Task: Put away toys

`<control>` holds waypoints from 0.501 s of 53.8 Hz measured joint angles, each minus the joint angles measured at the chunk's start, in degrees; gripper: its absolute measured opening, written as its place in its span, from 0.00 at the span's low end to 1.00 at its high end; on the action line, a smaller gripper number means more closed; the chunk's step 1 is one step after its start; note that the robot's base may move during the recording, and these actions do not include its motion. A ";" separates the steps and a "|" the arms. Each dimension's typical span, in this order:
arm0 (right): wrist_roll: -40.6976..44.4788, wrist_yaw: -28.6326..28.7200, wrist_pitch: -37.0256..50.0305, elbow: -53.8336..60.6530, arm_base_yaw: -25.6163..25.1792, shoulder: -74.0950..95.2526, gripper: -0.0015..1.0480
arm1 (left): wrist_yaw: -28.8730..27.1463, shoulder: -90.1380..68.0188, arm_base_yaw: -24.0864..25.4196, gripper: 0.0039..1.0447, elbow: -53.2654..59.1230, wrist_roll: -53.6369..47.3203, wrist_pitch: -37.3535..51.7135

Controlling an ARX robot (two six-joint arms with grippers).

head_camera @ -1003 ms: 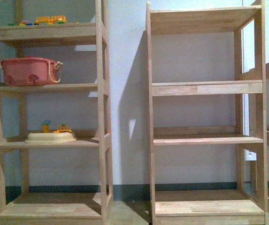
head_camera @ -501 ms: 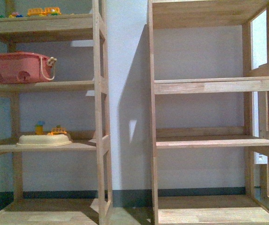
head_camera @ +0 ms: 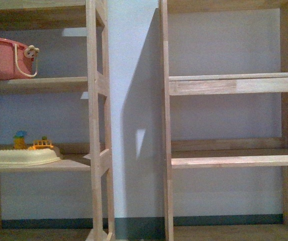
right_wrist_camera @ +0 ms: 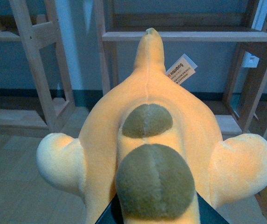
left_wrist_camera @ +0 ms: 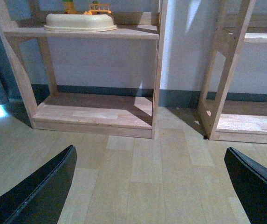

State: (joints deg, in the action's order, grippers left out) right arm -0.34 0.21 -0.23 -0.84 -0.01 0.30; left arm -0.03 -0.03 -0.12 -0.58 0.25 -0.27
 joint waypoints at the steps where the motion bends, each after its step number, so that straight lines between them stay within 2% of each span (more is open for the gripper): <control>1: 0.00 -0.02 0.00 0.00 0.00 0.02 0.07 | 0.00 -0.02 0.00 0.94 0.00 0.00 0.00; 27: 0.00 -0.13 0.00 0.00 0.00 0.02 0.07 | 0.02 0.00 0.00 0.94 0.00 0.00 0.00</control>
State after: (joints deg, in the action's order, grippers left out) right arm -0.34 0.08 -0.23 -0.84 -0.01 0.32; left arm -0.01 -0.03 -0.12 -0.58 0.25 -0.27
